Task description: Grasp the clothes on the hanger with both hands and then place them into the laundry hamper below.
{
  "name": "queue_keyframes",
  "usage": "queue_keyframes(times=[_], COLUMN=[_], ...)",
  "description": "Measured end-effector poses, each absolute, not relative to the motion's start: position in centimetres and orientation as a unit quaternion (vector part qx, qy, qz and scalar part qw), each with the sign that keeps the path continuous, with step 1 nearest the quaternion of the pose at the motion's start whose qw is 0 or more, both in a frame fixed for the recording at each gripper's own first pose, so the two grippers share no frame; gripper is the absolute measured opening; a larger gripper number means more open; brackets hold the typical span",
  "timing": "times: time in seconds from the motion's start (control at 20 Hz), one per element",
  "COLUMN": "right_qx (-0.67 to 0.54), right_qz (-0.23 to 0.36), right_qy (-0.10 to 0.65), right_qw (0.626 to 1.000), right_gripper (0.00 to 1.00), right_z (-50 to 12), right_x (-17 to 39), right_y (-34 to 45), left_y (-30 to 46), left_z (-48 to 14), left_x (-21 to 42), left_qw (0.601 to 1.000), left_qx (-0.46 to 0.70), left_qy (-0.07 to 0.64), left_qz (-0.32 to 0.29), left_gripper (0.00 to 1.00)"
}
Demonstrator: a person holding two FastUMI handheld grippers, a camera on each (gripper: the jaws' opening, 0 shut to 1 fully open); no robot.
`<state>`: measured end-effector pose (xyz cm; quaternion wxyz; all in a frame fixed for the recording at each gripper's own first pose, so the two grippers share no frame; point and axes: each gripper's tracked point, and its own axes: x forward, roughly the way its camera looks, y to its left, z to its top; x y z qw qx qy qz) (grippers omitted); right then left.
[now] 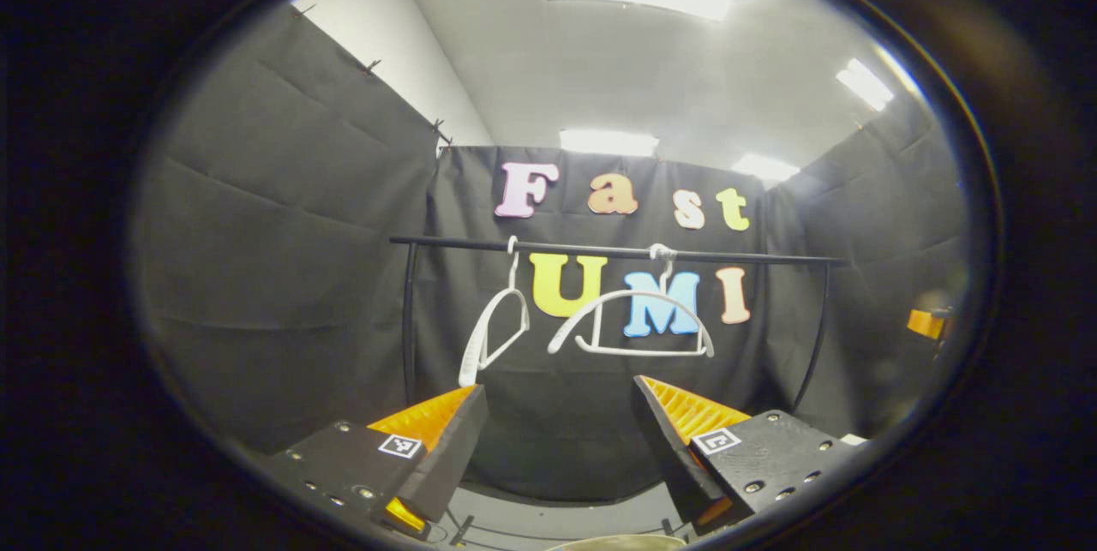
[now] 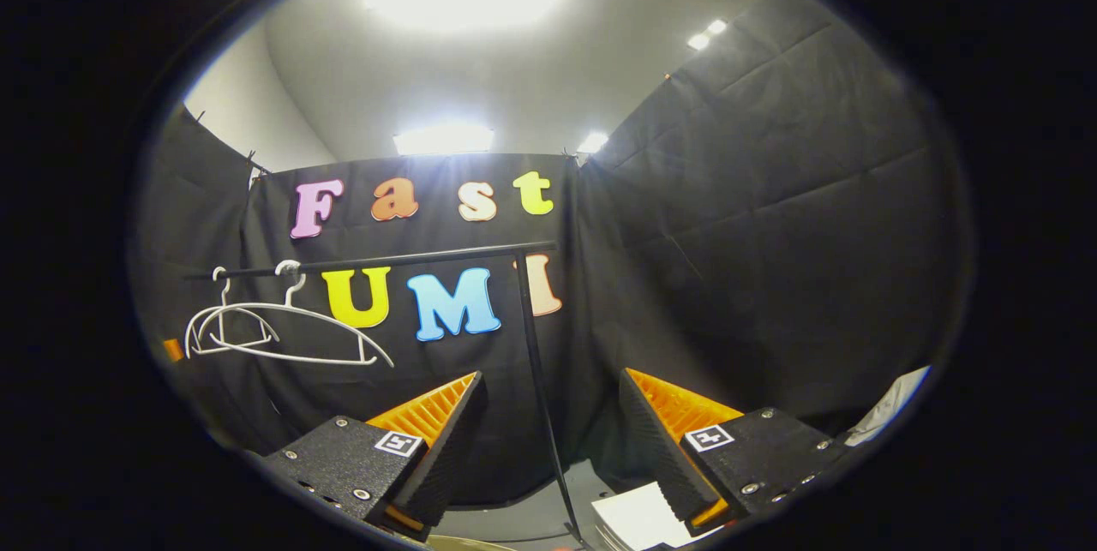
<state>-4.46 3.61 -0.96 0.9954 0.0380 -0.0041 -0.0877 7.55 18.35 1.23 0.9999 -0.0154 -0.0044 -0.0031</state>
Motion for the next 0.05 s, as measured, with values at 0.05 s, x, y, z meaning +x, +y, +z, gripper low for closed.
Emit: queue_keyframes(times=[0.05], right_qx=[0.043], right_qz=[-0.09], right_qy=[-0.005], right_qw=[0.995], right_gripper=[0.95], right_z=[-0.97], right_x=[-4.56], right_y=[3.49], left_y=[18.45], left_z=[1.11], left_x=[7.53], left_qw=[1.0], left_qx=[-0.016], left_qy=[-0.003], left_qz=[-0.002], left_gripper=[1.0])
